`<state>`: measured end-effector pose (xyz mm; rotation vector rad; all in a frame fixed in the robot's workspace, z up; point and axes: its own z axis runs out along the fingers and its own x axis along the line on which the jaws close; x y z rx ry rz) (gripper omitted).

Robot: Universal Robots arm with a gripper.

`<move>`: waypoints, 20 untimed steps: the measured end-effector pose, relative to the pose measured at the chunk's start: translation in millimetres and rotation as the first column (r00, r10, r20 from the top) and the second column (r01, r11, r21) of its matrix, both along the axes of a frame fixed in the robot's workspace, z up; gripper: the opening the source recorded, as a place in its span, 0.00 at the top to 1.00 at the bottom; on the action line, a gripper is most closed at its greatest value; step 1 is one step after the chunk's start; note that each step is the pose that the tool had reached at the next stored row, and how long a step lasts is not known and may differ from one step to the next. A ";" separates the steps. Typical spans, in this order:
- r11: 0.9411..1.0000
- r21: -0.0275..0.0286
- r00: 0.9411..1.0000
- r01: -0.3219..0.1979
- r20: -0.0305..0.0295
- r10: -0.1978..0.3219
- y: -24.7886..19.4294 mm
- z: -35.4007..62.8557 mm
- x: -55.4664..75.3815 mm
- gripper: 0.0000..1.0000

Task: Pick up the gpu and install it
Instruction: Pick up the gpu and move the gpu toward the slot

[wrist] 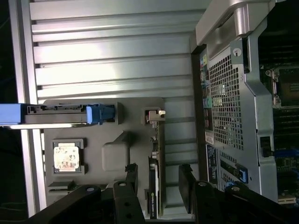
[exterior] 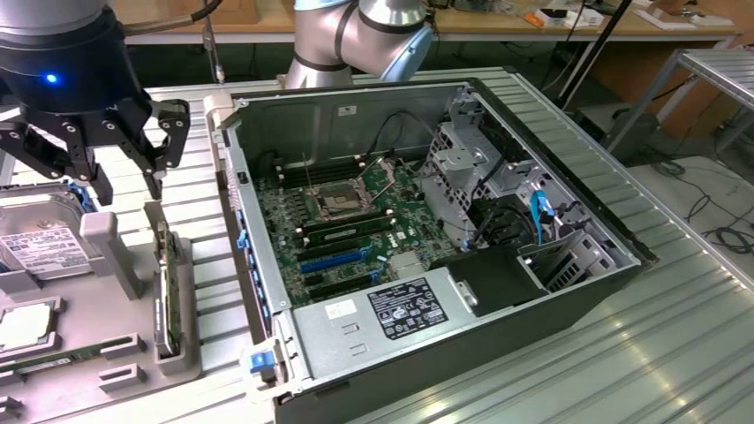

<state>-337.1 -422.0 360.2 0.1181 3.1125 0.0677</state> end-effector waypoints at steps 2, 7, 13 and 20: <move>1.000 0.000 1.000 0.000 0.000 0.000 -0.1 -1.2 0.0 0.52; 1.000 0.000 1.000 0.000 0.000 0.000 -0.5 -4.7 -0.3 0.52; 1.000 0.000 1.000 0.000 0.000 0.000 -1.3 -10.1 -0.7 0.52; 1.000 0.000 1.000 0.000 0.000 0.000 -1.9 -14.5 -1.1 0.52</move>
